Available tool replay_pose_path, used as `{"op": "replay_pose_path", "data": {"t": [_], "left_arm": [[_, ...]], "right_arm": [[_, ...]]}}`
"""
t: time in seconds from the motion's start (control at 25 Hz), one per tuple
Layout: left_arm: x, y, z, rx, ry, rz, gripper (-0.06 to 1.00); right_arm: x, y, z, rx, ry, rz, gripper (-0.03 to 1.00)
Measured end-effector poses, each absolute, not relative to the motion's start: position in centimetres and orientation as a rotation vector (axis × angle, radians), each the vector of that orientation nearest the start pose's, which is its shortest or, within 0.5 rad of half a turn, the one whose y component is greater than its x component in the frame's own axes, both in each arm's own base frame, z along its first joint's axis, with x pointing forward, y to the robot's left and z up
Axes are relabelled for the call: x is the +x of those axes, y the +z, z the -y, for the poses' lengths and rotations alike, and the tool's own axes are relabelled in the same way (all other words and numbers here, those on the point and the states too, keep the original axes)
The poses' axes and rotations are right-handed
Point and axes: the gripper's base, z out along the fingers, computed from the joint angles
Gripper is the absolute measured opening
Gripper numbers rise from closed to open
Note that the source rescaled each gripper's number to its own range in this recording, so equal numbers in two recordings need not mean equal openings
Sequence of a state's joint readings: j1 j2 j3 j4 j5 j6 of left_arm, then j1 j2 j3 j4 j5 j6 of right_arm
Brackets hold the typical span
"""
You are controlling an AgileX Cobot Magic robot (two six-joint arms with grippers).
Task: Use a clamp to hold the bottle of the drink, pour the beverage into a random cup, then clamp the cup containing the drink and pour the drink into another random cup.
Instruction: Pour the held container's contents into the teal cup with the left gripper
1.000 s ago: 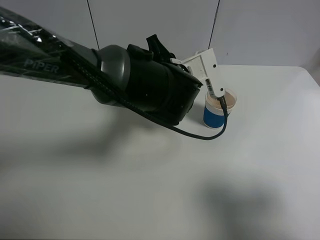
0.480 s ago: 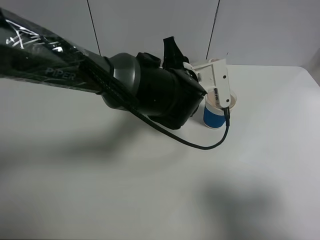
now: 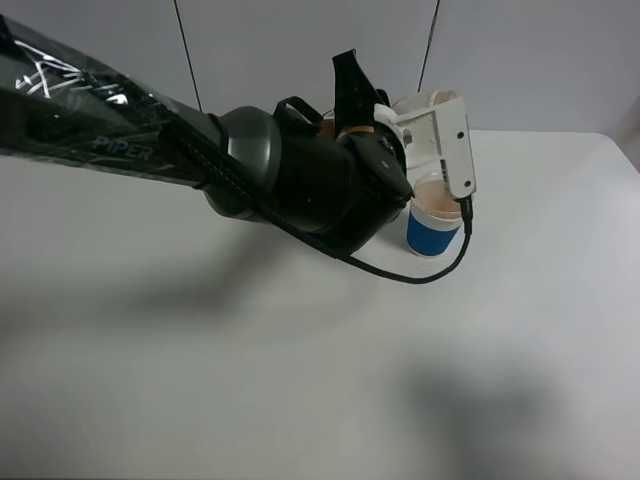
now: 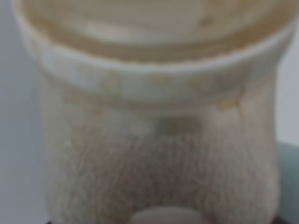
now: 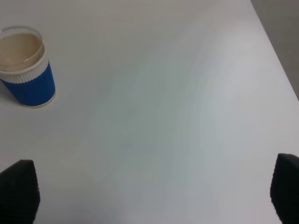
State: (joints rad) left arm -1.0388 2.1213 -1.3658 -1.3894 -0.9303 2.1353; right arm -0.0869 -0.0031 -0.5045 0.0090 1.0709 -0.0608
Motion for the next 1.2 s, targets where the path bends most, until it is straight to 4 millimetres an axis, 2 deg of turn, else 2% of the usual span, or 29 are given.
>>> {"op": "replay_pose_path", "data": {"t": [0.16, 0.32, 0.6, 1.2], "left_arm": [[28.7, 18.5, 34.7, 1.128, 0.759, -1.477, 0.02], [29.5, 18.6, 34.2, 1.102, 0.752, -1.483, 0.02], [30.9, 16.5, 33.9, 1.087, 0.813, -1.564, 0.02], [31.7, 15.4, 34.0, 1.137, 0.930, -1.511, 0.02]], "right_arm": [[-0.6, 27.8, -0.1, 0.026, -0.081, -2.048, 1.00], [-0.6, 27.8, -0.1, 0.026, -0.081, -2.048, 1.00], [-0.6, 27.8, -0.1, 0.026, -0.081, -2.048, 1.00], [-0.6, 27.8, -0.1, 0.026, -0.081, -2.048, 1.00]]}}
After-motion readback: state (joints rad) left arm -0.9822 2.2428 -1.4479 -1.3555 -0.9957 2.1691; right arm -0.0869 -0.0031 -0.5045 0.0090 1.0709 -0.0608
